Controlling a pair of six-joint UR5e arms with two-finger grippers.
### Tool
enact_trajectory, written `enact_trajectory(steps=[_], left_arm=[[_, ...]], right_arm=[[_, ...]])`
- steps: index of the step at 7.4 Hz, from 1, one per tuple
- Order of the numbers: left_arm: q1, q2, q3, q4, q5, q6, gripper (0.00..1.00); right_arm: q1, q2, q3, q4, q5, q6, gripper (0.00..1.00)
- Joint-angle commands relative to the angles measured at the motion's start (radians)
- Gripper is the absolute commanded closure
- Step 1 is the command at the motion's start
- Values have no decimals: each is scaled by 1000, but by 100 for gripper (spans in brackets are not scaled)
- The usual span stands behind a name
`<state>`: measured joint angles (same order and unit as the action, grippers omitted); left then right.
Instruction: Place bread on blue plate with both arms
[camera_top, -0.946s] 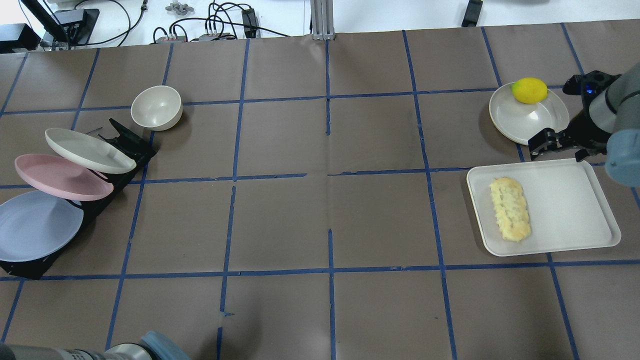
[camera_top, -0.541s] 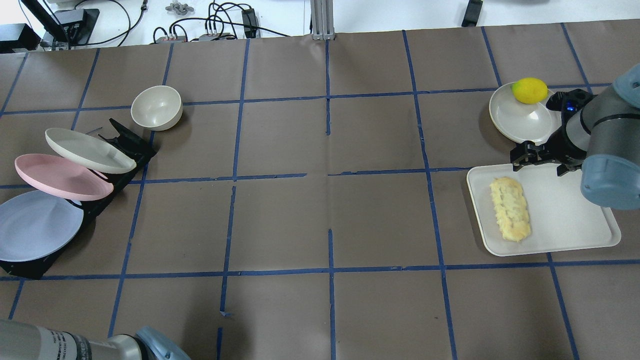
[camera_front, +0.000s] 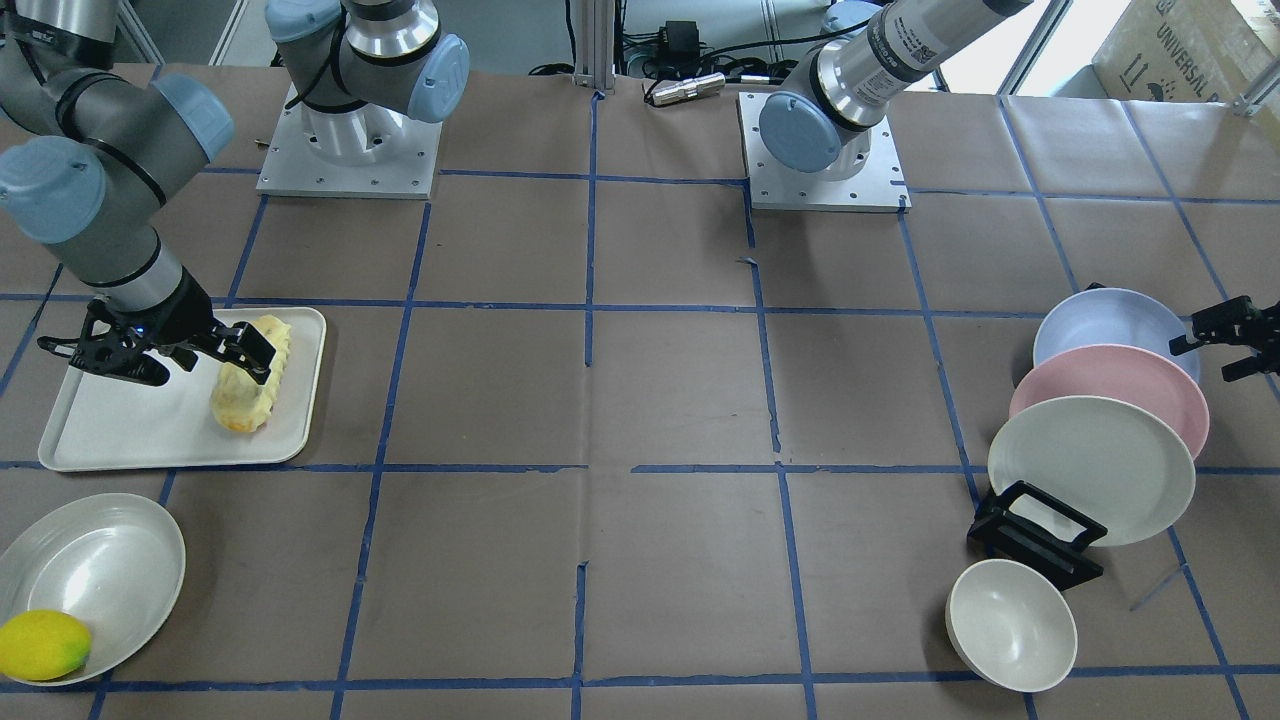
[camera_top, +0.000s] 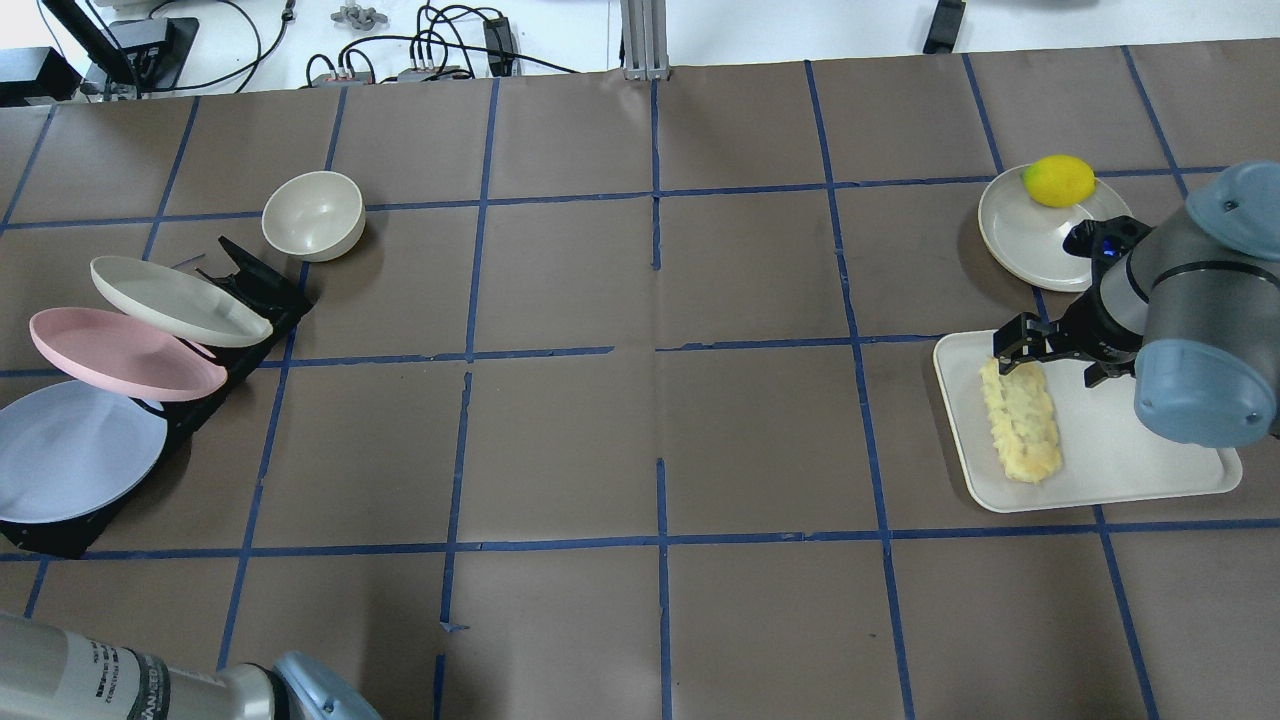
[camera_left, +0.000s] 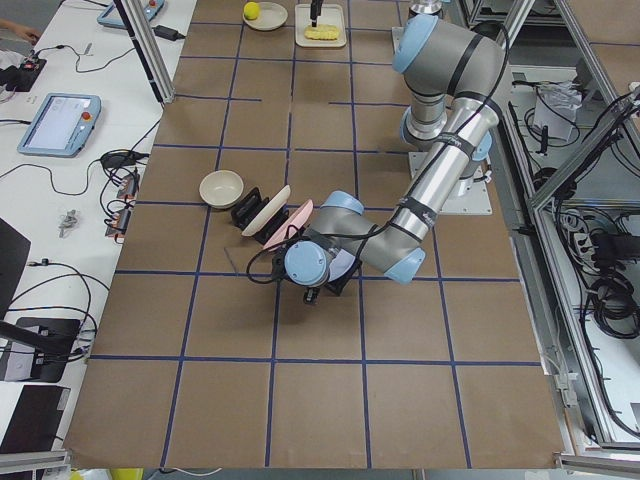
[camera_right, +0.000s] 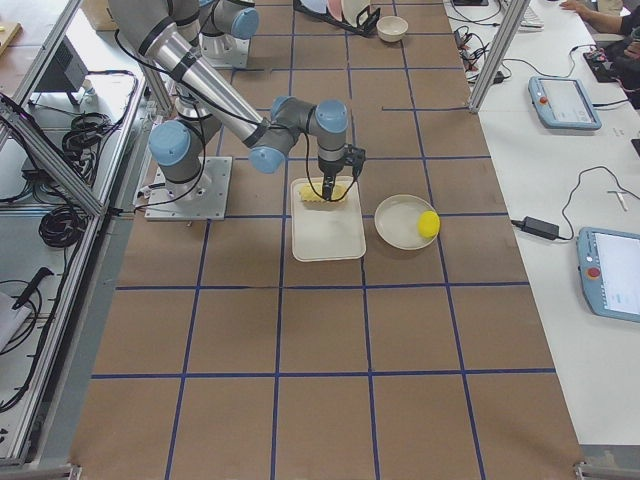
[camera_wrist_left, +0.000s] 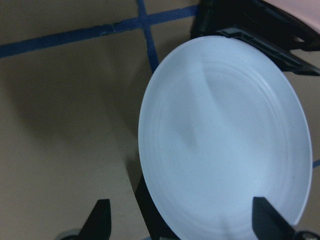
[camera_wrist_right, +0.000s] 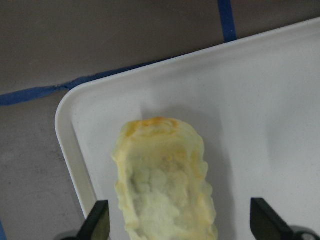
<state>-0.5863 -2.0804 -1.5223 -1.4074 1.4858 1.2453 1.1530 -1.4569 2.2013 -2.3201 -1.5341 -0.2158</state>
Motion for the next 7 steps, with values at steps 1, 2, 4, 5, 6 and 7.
enact_trajectory(steps=[1, 2, 4, 5, 6, 7], left_arm=[[-3, -23, -4, 16, -4, -10, 2], [-3, -23, -3, 4, -6, -36, 24], [-4, -24, -9, 4, -1, -32, 69], [-4, -26, -13, 4, 13, -35, 76], [-6, -21, 7, 1, 14, -38, 84], [-6, -8, 7, -1, 16, -40, 85]], right_arm=[[1, 1, 37, -1, 2, -1, 0], [1, 7, 47, -14, 0, -4, 0], [1, 15, 101, -83, 0, -5, 0], [1, 24, 133, -202, -1, -10, 0], [-1, 27, 144, -267, -3, -13, 24], [-1, 17, 133, -260, -20, -14, 62]])
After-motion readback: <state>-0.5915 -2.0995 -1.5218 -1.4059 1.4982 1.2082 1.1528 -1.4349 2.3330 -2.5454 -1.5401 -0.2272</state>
